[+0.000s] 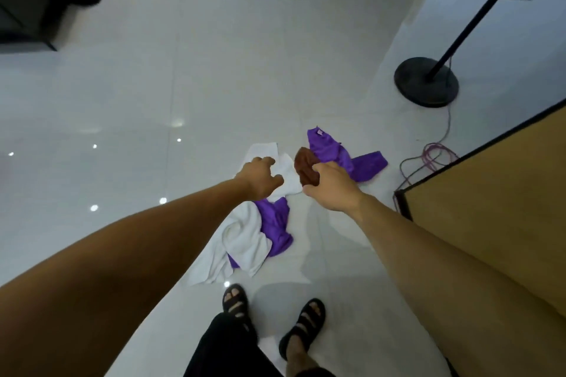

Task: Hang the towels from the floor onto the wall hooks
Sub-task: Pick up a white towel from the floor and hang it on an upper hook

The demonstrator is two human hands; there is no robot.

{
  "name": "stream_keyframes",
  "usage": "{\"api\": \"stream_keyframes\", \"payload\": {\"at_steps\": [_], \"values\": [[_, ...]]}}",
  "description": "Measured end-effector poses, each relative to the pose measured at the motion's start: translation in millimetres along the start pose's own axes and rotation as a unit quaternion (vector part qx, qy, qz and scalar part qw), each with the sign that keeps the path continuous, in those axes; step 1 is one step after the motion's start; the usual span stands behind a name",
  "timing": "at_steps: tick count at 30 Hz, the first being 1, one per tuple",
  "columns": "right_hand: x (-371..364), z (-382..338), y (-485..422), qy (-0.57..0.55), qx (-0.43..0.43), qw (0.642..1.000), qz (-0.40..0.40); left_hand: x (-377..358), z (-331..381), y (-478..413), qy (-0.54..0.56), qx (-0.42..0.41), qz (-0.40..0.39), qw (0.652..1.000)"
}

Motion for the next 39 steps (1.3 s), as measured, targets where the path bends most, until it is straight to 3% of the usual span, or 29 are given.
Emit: {"api": "stream_keyframes", "payload": {"at_steps": [5, 12, 18, 25, 31, 34, 39], "values": [[-72, -10, -47, 0.021, -0.019, 0.997, -0.07, -34, -89, -20, 0.018, 0.067, -0.037, 0.997], [-185, -29, -120, 0.016, -0.023, 0.992, -0.127, -81, -193, -70, 0.046, 0.102, -0.07, 0.991], [-330, -5, -206, 0.013, -0.019, 0.979, -0.2, -179, -286, -137, 0.087, 0.155, -0.085, 0.98], [-490, 57, -316, 0.004, -0.044, 0.974, -0.221, -325, -380, -218, 0.111, 0.197, -0.091, 0.97], [-589, 105, -368, -0.001, -0.073, 0.974, -0.213, -399, -438, -255, 0.127, 0.214, -0.073, 0.966], [-620, 123, -377, -0.045, -0.132, 0.969, -0.204, -418, -454, -258, 0.138, 0.221, -0.07, 0.963], [-599, 114, -367, -0.063, -0.104, 0.98, -0.156, -411, -454, -245, 0.141, 0.225, -0.067, 0.962]]}}
Point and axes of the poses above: each hand's wrist, its own y-axis away from the middle knuckle, its own x-axis out of the back of the hand, z = x × y, the point moved 10 cm from there along -y, towards the middle knuckle, and after that the axes turned 7 degrees about -y, right-handed, at the moved point
